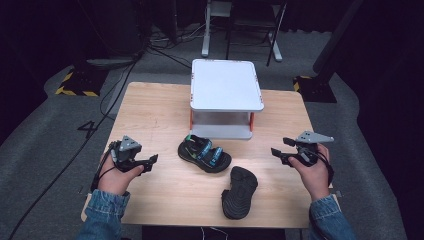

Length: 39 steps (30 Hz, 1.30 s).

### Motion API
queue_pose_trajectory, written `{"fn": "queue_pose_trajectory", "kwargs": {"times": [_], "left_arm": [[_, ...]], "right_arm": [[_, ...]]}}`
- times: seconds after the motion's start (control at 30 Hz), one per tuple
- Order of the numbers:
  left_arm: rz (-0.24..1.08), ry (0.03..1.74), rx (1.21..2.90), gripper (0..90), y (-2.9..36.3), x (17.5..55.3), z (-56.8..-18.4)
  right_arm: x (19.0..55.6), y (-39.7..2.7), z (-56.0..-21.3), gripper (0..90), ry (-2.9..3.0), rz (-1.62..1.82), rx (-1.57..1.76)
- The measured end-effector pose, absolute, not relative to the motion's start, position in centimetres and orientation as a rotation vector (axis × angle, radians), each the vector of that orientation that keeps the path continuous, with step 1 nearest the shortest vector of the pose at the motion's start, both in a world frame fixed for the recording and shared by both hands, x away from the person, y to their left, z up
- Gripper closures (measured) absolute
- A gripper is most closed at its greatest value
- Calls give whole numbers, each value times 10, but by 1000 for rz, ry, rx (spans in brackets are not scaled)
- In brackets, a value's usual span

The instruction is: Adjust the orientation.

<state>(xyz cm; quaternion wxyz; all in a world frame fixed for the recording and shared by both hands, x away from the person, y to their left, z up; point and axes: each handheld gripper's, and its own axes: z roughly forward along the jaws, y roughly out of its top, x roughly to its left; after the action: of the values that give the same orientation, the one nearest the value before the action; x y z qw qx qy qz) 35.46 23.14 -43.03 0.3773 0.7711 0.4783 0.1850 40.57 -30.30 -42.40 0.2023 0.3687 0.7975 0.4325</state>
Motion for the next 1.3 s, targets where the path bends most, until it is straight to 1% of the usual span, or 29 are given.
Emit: {"fn": "queue_pose_trajectory", "kwargs": {"times": [0.13,0.23,0.33,0.43,0.5,0.53,0.67,0.83,0.87,1.1,1.3], "left_arm": [[468,1220,1959,304,228,356,-429],[465,1208,1961,307,227,357,-428],[464,1199,1946,308,225,358,-425],[468,1185,1946,308,222,358,-422],[455,1163,1948,308,218,358,-420],[450,1148,1954,308,216,358,-419],[430,1132,1972,313,212,360,-422],[422,1147,1967,312,213,360,-424],[424,1148,1965,312,214,360,-424],[407,1141,1977,312,212,361,-426],[392,1145,1968,317,213,361,-427]], "right_arm": [[400,-305,-422,296,2220,1220,1021],[397,-306,-423,247,2227,1276,1040],[393,-302,-426,265,2241,1302,1066],[389,-297,-425,286,2304,1243,997],[384,-292,-422,324,2371,1188,933],[382,-289,-422,324,2414,1167,897],[375,-274,-425,281,2635,1009,727],[376,-265,-434,246,2696,966,670],[376,-261,-441,231,2733,917,643],[374,-255,-449,239,2808,834,572],[375,-250,-459,227,2846,785,557]]}}
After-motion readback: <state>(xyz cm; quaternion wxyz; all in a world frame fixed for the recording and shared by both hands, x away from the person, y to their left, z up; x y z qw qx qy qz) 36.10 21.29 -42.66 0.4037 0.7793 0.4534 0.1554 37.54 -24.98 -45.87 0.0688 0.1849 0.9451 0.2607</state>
